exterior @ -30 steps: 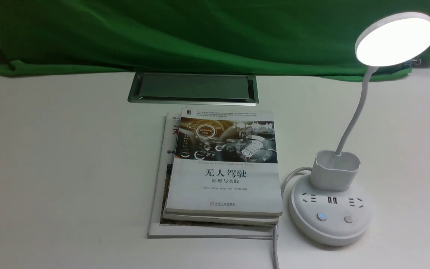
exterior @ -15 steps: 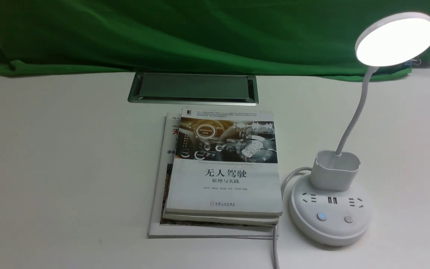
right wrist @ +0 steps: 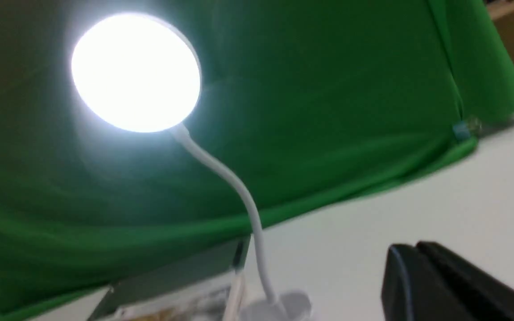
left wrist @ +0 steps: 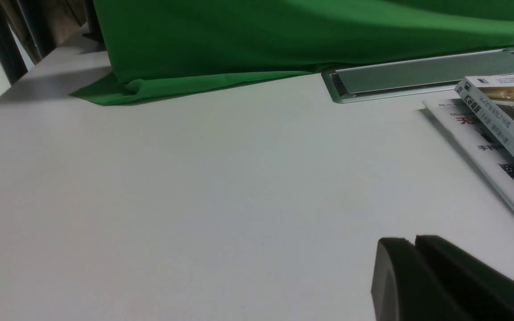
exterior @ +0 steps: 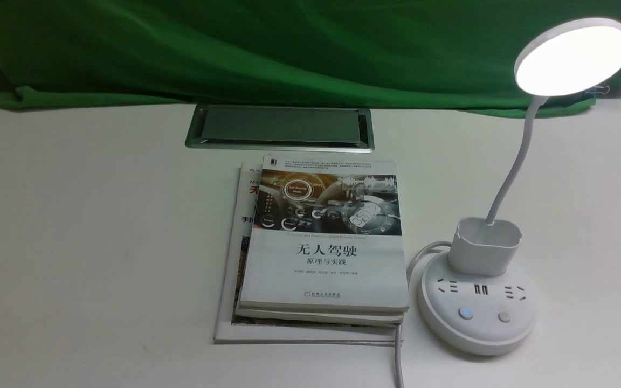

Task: Turn off the desk lamp on the white desktop by hand.
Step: 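Press the power button on the lamp base to turn the lamp off with the right gripper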

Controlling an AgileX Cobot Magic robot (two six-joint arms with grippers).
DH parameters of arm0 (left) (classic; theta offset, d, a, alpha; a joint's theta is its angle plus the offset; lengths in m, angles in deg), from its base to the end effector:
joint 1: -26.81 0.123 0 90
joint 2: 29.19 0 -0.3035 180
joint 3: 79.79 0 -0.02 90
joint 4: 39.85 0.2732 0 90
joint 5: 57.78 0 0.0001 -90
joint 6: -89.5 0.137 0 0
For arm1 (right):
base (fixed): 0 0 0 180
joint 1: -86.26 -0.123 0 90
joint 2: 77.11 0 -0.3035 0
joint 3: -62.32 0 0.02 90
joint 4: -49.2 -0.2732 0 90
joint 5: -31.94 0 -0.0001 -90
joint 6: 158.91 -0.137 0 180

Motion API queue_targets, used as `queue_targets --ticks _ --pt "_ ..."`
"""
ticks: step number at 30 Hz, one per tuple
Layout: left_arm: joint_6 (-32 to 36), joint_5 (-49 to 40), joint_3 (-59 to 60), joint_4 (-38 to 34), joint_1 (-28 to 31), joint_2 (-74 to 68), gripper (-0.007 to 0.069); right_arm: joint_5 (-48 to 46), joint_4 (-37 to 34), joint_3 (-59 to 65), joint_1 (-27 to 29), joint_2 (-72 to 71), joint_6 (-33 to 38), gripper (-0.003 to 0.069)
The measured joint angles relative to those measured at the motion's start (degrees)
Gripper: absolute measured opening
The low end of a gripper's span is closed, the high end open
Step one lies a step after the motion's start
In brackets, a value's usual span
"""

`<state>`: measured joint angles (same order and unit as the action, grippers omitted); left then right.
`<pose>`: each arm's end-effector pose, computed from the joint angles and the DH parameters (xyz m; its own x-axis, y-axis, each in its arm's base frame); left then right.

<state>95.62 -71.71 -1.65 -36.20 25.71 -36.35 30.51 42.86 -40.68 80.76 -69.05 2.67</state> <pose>0.1047 0.0001 0.1811 -0.1569 0.1709 -0.9727 0.0309 0.9853 0.1681 0.1062 0.0106 0.2173 0.0142 0.4221 -0.9064 -0.1151 0.9012 0.4178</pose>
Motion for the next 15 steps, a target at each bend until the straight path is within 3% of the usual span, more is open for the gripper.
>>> queue_targets --ticks 2,11,15 --pt "0.0 0.0 0.0 0.0 0.0 0.0 0.002 -5.8 0.0 -4.1 -1.0 3.3 0.8 0.0056" --pt "0.1 0.0 0.0 0.0 0.0 0.0 0.002 -38.6 0.2 -35.0 -6.3 38.7 17.2 0.0039" --pt "0.1 0.0 0.0 0.0 0.0 0.0 0.002 -45.7 0.5 -42.7 -6.9 53.7 19.5 0.0039"
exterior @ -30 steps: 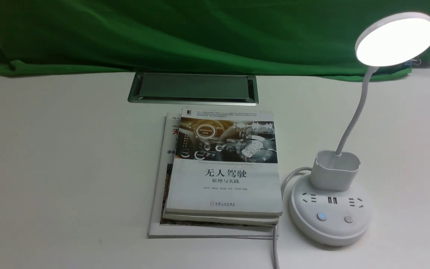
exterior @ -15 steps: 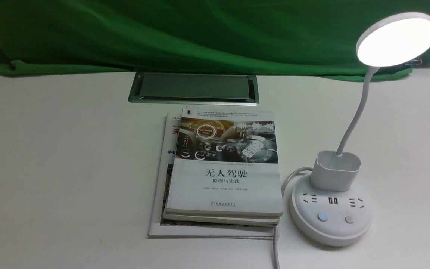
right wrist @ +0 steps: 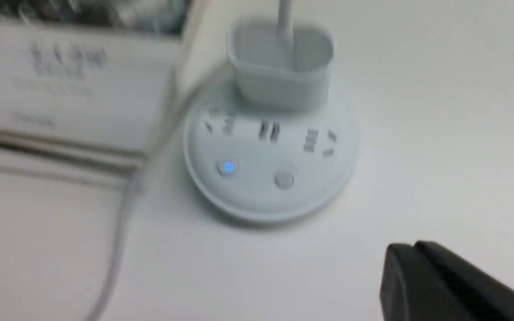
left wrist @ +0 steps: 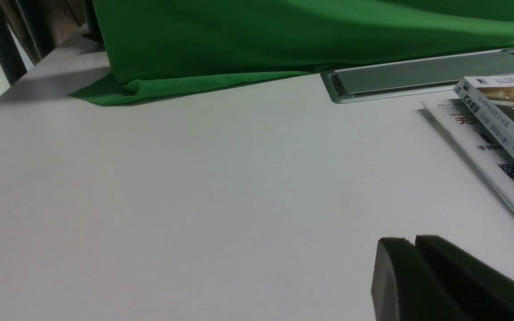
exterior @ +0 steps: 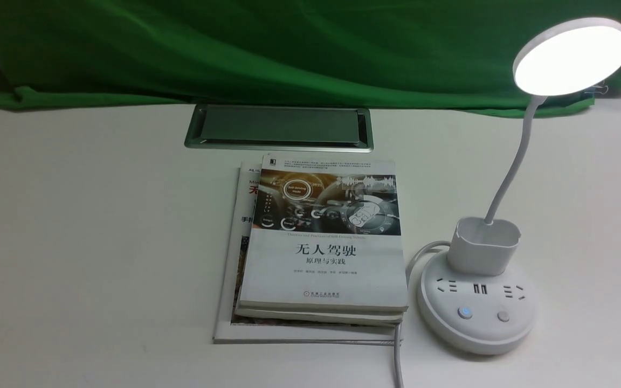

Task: Turn off the desk lamp on the white desktop by hand.
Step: 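Press the power button on the lamp base to turn the lamp off with the right gripper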

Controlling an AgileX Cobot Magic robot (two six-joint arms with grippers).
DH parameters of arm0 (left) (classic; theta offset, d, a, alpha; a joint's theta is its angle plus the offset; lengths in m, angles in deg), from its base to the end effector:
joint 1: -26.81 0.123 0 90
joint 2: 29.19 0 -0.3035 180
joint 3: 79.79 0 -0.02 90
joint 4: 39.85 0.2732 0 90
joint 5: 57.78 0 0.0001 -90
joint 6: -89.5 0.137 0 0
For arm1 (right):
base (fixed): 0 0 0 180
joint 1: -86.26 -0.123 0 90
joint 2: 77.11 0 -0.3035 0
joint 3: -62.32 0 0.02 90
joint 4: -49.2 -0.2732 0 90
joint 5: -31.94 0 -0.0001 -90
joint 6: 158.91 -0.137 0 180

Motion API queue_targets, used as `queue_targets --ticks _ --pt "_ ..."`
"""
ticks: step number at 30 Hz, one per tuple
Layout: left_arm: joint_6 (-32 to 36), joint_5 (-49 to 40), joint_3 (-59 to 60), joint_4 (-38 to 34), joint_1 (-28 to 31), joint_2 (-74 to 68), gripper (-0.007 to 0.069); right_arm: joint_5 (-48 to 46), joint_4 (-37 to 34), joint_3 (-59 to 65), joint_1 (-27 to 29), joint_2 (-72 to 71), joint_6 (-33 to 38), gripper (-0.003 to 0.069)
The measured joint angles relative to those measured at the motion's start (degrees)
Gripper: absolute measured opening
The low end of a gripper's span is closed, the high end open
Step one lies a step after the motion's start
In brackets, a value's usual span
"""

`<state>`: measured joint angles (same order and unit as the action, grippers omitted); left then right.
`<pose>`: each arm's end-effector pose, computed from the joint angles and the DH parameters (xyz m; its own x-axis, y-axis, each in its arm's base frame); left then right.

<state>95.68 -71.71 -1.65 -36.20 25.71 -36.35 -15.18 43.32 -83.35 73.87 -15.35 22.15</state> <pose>0.1047 0.0001 0.1811 -0.1569 0.1719 -0.9725 0.0310 0.9851 0.1691 0.2050 0.0556 0.2720 -0.7929 -0.1217 -0.5971 -0.2175 0.9718 0.0908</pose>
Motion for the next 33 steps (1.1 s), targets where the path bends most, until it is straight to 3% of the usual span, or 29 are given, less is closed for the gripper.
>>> queue_targets --ticks 10,21,33 --pt "0.0 0.0 0.0 0.0 0.0 0.0 0.002 -0.7 -0.1 -9.4 -9.5 27.5 0.1 0.0036" --pt "-0.1 0.0 0.0 0.0 0.0 0.0 0.002 2.4 0.0 -11.6 -8.0 37.6 0.1 0.0036" --pt "-0.1 0.0 0.0 0.0 0.0 0.0 0.002 6.5 0.2 -11.7 -7.1 39.3 0.1 0.0035"
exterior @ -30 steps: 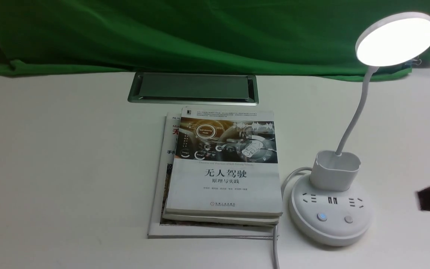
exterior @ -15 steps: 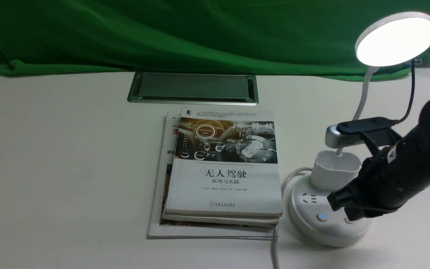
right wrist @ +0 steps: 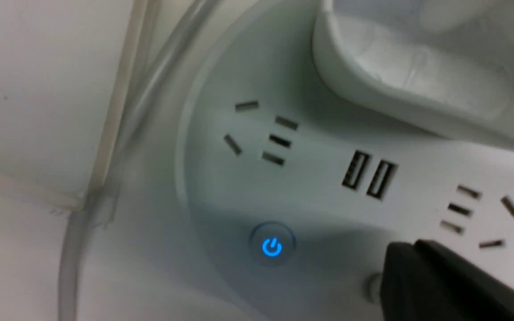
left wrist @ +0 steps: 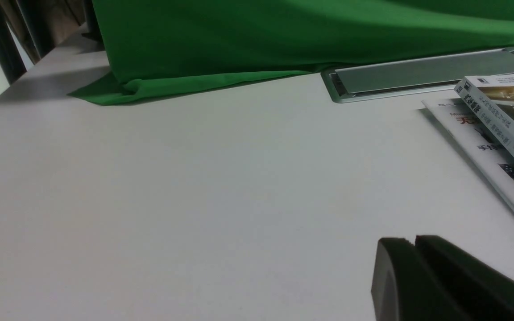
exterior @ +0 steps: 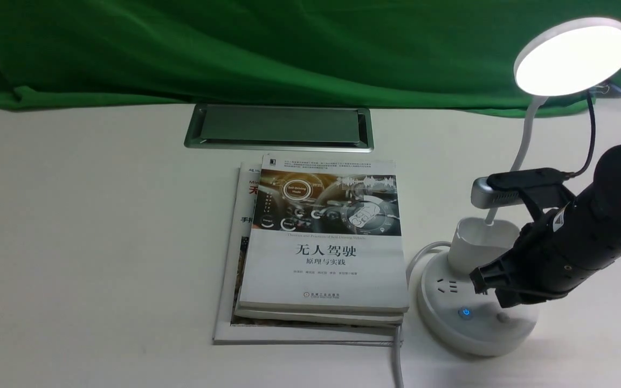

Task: Turn off the desk lamp on the white desktop by hand.
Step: 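Press the power button on the lamp base to turn the lamp off with the right gripper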

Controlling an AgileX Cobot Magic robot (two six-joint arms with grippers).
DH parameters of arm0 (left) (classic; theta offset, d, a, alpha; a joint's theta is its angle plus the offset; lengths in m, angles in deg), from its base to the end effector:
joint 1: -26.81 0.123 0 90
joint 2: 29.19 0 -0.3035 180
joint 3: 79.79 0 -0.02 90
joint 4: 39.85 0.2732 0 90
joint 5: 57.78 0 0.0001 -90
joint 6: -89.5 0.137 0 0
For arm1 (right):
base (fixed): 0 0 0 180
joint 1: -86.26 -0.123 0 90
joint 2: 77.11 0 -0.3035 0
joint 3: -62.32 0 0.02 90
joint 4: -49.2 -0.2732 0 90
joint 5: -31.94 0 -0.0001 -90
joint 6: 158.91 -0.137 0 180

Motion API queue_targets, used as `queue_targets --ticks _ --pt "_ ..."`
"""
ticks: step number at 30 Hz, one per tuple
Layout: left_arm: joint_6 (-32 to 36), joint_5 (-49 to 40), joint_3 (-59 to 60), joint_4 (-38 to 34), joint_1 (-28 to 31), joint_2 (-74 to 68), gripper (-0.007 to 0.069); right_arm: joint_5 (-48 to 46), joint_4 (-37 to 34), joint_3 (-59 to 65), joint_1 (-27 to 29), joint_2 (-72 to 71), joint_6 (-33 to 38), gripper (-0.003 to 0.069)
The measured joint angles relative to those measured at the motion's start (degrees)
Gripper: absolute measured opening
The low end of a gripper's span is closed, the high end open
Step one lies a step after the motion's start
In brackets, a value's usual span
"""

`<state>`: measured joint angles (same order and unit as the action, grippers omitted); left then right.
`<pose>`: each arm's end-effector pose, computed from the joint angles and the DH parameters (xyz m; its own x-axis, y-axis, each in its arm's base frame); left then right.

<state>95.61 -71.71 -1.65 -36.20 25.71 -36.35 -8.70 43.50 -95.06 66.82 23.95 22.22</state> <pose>0.1047 0.0001 0.1811 -0.1570 0.1707 -0.9727 0.0308 0.9853 0.1679 0.3118 0.1195 0.1544 -0.9253 -0.2675 -0.2687 -0.2975 0.9516 0.0774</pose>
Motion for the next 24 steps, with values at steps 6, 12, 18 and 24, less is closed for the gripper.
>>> queue_targets --ticks 6,12,18,24 --pt "0.0 0.0 0.0 0.0 0.0 0.0 0.002 -0.1 -0.1 -0.6 0.1 3.2 0.0 0.0035" --pt "0.1 0.0 0.0 0.0 0.0 0.0 0.002 -0.4 -0.1 -1.2 0.2 3.9 0.5 0.0036" --pt "0.1 0.0 0.0 0.0 0.0 0.0 0.002 0.6 0.1 -0.5 0.2 0.7 1.1 0.0036" --pt "0.1 0.0 0.0 0.0 0.0 0.0 0.002 -0.4 0.2 -0.5 0.2 -3.2 1.1 0.0035"
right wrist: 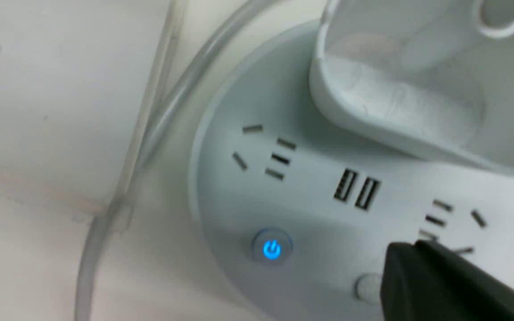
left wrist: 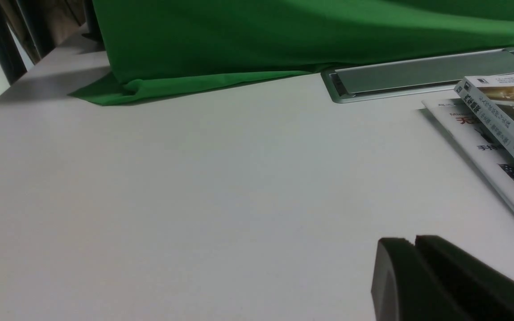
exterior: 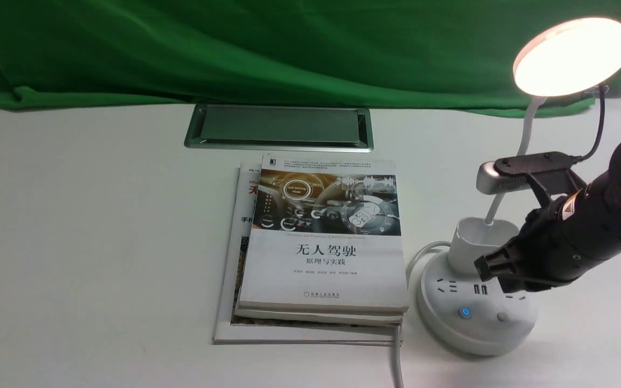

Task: Turn off the desk lamp on the white desktop by hand.

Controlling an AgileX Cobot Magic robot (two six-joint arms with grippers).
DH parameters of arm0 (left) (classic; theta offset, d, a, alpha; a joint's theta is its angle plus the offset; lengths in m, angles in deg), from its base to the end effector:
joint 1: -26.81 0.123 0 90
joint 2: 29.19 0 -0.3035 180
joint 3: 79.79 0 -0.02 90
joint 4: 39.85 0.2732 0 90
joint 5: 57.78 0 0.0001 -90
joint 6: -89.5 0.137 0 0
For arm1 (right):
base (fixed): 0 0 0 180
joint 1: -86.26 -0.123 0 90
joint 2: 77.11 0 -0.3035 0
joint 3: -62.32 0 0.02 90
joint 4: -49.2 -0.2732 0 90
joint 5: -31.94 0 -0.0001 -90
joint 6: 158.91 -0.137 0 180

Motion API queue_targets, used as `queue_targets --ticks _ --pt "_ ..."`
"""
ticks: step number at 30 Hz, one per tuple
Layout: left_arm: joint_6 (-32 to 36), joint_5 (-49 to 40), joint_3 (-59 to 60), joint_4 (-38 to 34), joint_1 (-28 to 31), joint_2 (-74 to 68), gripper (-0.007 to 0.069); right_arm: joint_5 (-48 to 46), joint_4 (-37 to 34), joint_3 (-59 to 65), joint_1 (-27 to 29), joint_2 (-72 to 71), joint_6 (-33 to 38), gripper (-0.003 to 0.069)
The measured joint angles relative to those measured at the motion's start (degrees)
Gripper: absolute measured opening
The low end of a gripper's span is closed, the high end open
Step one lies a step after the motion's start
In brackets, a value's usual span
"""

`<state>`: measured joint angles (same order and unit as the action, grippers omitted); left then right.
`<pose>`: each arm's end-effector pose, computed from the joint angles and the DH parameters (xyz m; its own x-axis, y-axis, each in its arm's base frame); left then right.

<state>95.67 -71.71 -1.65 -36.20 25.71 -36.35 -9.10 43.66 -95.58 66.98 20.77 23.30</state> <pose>0.1047 0.0001 0.1811 -0.1569 0.1717 -0.9726 0.0310 0.9851 0.1690 0.3114 0.1181 0.1752 -0.9034 -0.2796 -0.3252 -0.3182 0.9454 0.0711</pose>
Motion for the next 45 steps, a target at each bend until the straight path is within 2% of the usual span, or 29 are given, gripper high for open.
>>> queue_targets --ticks 15,30,38,45 --pt "0.0 0.0 0.0 0.0 0.0 0.0 0.002 0.9 -0.1 1.7 0.1 4.9 0.0 0.0036" --pt "0.0 0.0 0.0 0.0 0.0 0.0 0.002 -0.3 -0.1 2.3 0.1 -4.6 0.1 0.0035" --pt "0.0 0.0 0.0 0.0 0.0 0.0 0.002 -5.5 0.0 5.5 -1.7 -16.2 0.3 0.0035" --pt "0.0 0.0 0.0 0.0 0.0 0.0 0.002 -6.9 0.0 12.8 -2.1 -33.9 -0.9 0.0036"
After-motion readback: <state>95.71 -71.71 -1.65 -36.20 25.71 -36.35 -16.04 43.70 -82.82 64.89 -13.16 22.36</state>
